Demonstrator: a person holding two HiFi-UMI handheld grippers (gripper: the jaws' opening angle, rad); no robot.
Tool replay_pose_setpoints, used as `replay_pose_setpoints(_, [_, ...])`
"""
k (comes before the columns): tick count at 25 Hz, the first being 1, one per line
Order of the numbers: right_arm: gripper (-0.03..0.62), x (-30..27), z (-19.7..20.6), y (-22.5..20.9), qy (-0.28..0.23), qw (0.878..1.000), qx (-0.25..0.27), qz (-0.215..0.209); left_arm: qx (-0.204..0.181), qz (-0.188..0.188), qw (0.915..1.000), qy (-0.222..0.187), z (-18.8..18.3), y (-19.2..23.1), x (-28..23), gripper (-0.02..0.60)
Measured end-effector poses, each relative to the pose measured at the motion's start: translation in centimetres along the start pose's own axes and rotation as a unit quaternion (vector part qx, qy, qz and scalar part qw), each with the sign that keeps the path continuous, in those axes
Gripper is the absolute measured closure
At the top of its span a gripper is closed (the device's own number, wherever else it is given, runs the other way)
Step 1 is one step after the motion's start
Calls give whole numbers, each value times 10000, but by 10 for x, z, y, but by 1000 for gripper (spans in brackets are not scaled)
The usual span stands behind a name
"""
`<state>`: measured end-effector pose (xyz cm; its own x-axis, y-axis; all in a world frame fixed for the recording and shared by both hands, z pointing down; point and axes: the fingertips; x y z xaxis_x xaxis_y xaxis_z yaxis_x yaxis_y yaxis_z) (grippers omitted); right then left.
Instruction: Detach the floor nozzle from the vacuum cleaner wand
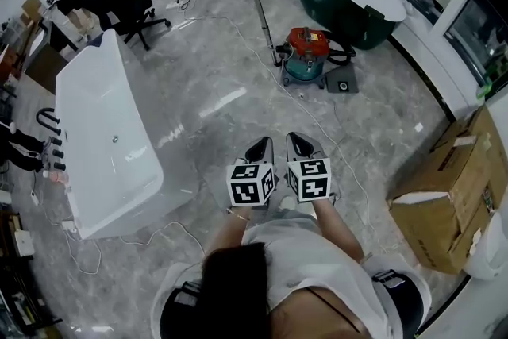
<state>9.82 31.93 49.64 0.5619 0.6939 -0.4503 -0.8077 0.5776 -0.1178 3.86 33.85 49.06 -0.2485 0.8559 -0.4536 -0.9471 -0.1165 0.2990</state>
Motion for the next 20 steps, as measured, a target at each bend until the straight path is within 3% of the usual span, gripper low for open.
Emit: replay_pose_setpoints(20, [579,-22,-20,-76,3,9997,170,-157,-61,-157,9998,-116,-25,-38,-68,578])
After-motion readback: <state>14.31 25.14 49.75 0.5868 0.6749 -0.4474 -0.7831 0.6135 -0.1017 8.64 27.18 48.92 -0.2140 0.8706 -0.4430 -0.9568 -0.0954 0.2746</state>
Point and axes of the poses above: the fingertips, and each gripper's own axes: x backward along the fingers, y to its left, z out of its underside, and after that the axes turned 4 degrees about -z, right-handed
